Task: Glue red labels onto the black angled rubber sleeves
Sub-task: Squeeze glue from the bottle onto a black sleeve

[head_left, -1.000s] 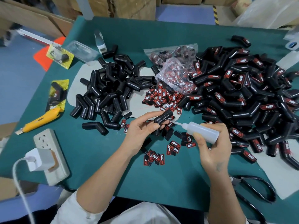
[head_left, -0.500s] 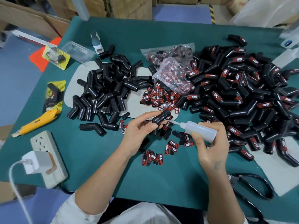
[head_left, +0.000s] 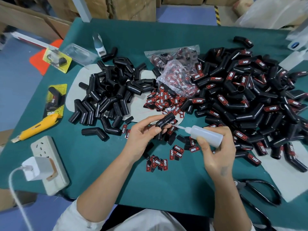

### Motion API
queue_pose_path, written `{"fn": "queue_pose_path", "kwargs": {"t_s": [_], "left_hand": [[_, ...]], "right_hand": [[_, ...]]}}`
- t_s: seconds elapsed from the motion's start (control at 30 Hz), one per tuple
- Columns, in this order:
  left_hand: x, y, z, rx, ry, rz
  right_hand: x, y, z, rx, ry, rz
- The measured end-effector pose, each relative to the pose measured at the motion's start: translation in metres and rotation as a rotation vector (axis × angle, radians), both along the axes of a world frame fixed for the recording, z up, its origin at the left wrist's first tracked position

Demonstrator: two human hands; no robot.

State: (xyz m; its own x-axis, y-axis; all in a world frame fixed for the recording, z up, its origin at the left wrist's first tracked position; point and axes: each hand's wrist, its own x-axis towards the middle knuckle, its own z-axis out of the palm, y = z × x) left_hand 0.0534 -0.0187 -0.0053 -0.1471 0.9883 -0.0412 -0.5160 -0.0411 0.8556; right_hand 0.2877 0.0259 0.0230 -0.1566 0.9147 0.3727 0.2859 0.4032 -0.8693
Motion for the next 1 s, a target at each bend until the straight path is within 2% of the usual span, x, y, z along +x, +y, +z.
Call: {"fn": "queue_pose_path", "kwargs": {"t_s": [1.0], "left_hand": [[0.0004,-0.002,0.005,-0.015,-0.039,-0.01]], "right_hand": [[0.0013,-0.0002,0.0018,-0.024,0.029,-0.061]]}}
